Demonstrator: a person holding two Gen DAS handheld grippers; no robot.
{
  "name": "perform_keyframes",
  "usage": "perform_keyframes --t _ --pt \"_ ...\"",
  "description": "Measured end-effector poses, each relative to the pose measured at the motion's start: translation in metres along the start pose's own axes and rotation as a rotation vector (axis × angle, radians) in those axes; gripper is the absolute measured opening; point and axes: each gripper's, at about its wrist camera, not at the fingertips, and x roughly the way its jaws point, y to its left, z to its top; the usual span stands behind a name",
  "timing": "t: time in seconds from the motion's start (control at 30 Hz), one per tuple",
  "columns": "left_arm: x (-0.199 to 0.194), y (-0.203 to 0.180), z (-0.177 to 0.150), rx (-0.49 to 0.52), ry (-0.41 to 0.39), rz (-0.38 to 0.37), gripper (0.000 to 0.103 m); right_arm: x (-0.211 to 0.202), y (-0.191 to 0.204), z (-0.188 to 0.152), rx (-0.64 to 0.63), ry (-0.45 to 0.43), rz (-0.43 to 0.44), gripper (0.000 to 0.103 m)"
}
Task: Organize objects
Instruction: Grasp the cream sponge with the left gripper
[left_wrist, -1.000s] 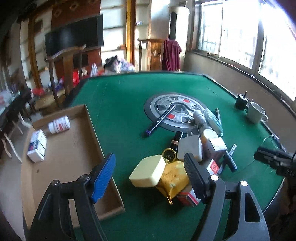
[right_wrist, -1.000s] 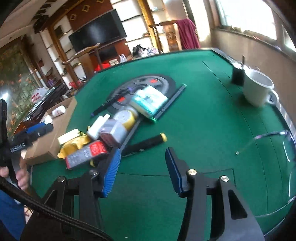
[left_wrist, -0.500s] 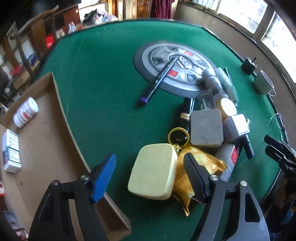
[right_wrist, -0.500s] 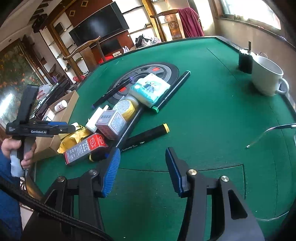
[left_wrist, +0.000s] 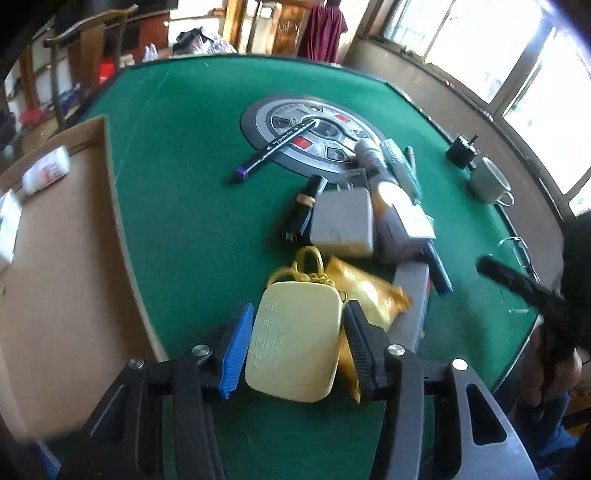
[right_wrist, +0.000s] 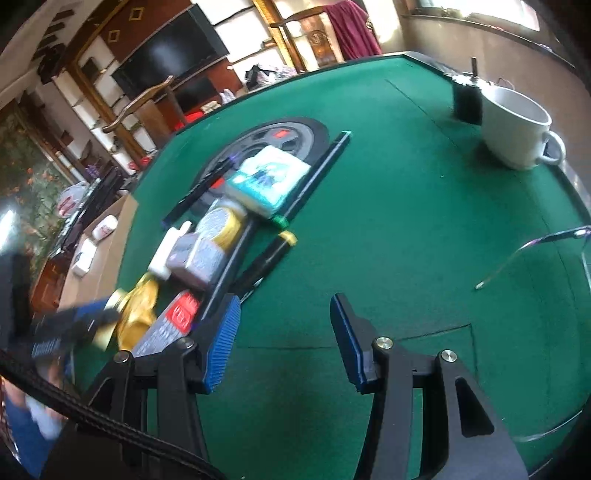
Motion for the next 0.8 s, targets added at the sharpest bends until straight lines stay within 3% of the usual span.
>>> perform_keyframes --t 0.2,0.4,0.47,0.5,0.8 --pt "-0.005 0.013 -0.039 -0.068 -0.049 0.065 0.045 0.014 0.012 0.028 0.005 0.056 0.057 0.049" --pt "-0.008 0.009 -0.052 -0.041 -0.075 0.107 0.045 0.025 0.033 0.014 0.029 0.116 0.071 0.045" --pt "-0.001 0.005 -0.052 -0.020 -0.059 0.131 0.044 0.025 0.035 0.012 0.037 0.111 0.084 0.039" --pt "0.000 0.002 -0.052 -0.005 -0.072 0.145 0.044 0.024 0.037 0.013 0.029 0.104 0.080 0.032" --pt "0.010 -0.017 -0.060 0.072 -0.110 0.266 0.045 0.043 0.058 0.024 -0.044 0.125 -0.015 0.023"
